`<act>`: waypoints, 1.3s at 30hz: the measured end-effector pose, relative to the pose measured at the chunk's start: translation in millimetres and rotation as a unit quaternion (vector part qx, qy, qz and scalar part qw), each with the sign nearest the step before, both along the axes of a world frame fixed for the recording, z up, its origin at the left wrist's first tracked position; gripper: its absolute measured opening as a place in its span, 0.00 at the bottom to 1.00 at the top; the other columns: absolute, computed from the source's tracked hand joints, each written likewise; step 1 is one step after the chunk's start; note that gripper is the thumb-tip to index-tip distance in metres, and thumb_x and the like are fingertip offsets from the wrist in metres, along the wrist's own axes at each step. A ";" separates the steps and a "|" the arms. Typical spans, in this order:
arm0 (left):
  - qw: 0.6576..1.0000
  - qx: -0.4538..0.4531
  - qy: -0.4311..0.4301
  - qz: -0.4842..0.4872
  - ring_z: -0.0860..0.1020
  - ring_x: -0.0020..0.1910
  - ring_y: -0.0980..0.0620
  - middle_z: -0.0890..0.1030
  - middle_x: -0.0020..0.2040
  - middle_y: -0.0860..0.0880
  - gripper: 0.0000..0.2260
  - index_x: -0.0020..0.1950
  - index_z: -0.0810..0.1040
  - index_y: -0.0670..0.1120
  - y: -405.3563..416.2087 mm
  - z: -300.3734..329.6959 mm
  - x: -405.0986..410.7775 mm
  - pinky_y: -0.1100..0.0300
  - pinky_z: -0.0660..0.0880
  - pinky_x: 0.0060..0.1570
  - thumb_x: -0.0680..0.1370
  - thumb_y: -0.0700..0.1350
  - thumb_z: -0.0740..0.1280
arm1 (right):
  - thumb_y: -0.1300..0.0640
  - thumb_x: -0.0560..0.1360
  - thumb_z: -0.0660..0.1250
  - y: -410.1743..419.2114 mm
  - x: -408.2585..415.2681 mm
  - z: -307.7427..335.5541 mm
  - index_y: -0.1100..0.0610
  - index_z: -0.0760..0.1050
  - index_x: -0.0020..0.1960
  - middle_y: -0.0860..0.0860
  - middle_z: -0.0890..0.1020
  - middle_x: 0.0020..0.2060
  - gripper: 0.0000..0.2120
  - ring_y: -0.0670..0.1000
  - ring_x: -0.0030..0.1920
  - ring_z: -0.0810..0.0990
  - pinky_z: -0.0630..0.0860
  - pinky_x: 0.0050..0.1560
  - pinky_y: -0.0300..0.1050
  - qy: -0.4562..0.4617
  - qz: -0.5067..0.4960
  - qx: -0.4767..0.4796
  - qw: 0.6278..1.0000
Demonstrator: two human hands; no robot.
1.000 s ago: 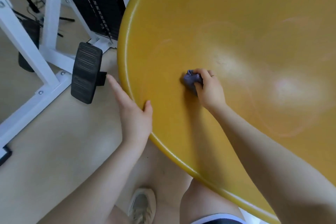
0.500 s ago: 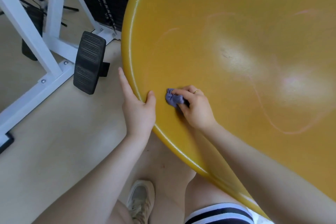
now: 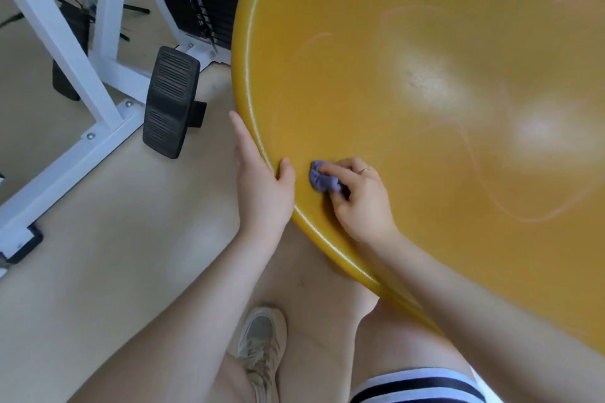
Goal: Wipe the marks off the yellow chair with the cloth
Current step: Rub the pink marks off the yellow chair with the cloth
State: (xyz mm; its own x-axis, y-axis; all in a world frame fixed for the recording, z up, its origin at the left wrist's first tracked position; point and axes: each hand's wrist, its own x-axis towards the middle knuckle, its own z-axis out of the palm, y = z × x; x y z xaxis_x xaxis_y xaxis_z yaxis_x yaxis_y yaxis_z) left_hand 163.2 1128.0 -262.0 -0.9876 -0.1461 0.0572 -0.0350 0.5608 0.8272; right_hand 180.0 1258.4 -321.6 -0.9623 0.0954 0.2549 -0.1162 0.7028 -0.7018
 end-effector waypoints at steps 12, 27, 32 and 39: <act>0.830 -0.500 0.124 -0.212 0.75 0.63 0.42 0.76 0.64 0.40 0.26 0.54 0.82 0.42 18.7 -12.4 2.2 0.46 0.57 0.69 0.60 0.50 0.78 | 0.61 0.75 0.61 46.9 -44.8 -25.8 0.49 0.77 0.60 0.57 0.76 0.53 0.16 0.62 0.46 0.73 0.70 0.43 0.49 -0.003 -0.096 0.133 0.987; 0.790 -0.530 0.018 -0.307 0.53 0.75 0.49 0.57 0.76 0.47 0.21 0.70 0.67 0.47 24.3 -2.0 -14.9 0.57 0.51 0.70 0.79 0.43 0.49 | 0.62 0.69 0.59 29.8 43.8 -10.5 0.52 0.79 0.55 0.54 0.76 0.48 0.18 0.59 0.44 0.73 0.72 0.46 0.48 -0.090 0.065 -0.001 0.994; 0.772 -0.545 -0.014 -0.327 0.50 0.76 0.47 0.53 0.77 0.47 0.21 0.74 0.60 0.47 33.5 -1.1 -14.0 0.56 0.50 0.71 0.80 0.42 0.48 | 0.64 0.74 0.59 49.4 -14.1 -20.9 0.49 0.77 0.59 0.56 0.75 0.52 0.19 0.60 0.48 0.71 0.72 0.44 0.50 -0.065 -0.051 0.108 0.991; 0.773 -0.540 0.001 -0.332 0.51 0.76 0.49 0.54 0.77 0.48 0.20 0.73 0.62 0.49 28.0 -6.1 -11.2 0.56 0.49 0.72 0.81 0.46 0.52 | 0.58 0.80 0.54 76.6 -80.9 -21.1 0.45 0.73 0.64 0.54 0.72 0.58 0.17 0.58 0.55 0.68 0.65 0.44 0.44 -0.127 -0.178 0.098 0.971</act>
State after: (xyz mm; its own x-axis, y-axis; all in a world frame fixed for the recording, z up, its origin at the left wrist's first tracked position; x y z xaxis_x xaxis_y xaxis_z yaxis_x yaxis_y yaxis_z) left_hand 151.9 1156.0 -268.1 -0.8243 0.5270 -0.2070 0.5578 0.8185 -0.1374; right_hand 99.0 1335.0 -342.7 -0.9112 0.4077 0.0597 0.3186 0.7889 -0.5254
